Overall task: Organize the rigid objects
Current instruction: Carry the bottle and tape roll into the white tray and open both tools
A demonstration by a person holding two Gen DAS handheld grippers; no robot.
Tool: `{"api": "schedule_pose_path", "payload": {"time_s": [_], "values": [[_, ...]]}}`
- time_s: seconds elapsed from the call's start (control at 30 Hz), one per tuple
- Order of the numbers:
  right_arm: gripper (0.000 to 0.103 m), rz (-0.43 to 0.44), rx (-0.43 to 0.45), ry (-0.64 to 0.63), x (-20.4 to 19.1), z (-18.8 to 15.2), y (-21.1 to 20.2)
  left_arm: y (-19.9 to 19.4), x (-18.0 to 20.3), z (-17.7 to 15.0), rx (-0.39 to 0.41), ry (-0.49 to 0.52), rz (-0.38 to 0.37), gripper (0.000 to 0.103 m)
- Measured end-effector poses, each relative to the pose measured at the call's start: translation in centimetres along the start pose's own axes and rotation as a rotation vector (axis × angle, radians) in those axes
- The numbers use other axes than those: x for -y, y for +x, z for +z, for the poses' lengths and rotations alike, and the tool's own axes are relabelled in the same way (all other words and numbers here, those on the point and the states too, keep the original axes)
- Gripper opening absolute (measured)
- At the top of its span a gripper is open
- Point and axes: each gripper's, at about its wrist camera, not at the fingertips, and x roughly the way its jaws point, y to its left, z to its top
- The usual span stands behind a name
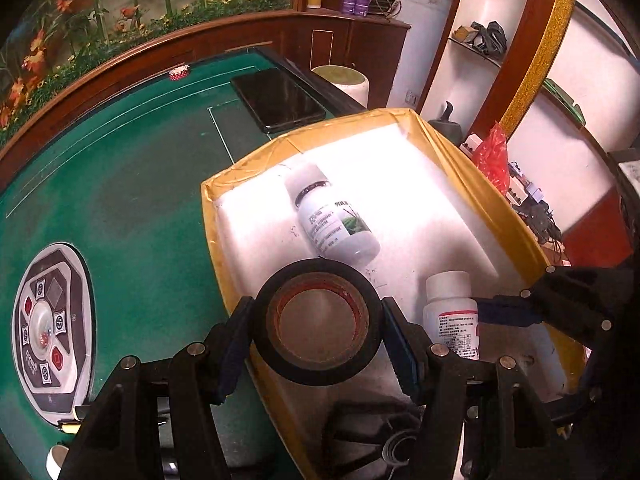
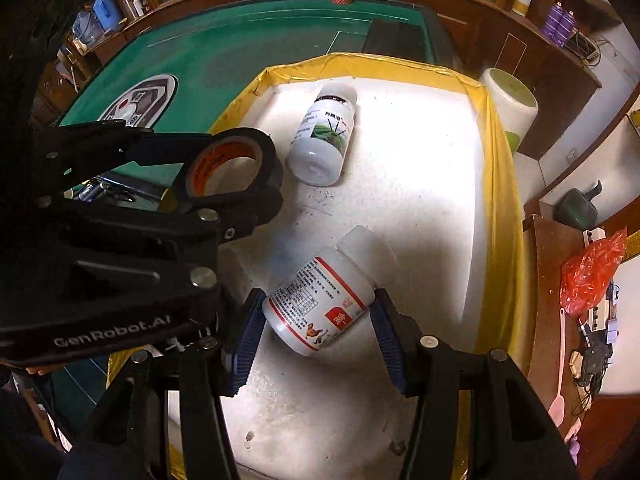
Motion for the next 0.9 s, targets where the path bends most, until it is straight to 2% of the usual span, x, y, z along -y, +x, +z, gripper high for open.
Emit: {"api": "schedule_pose_path", "payload": {"time_s": [0.57,0.9], "values": [[0.053,-0.05,-0.005,-0.021,-0.66,-0.28,0.2,0.87,0.61,-0.07,-0.001,0.018,0.027,0.066],[0.055,-0.054,0.004,-0.006,-0.5,-0.32,-0.6,0.31,0.84,-0.04,0.013,0.013,0.01,0.078]]}}
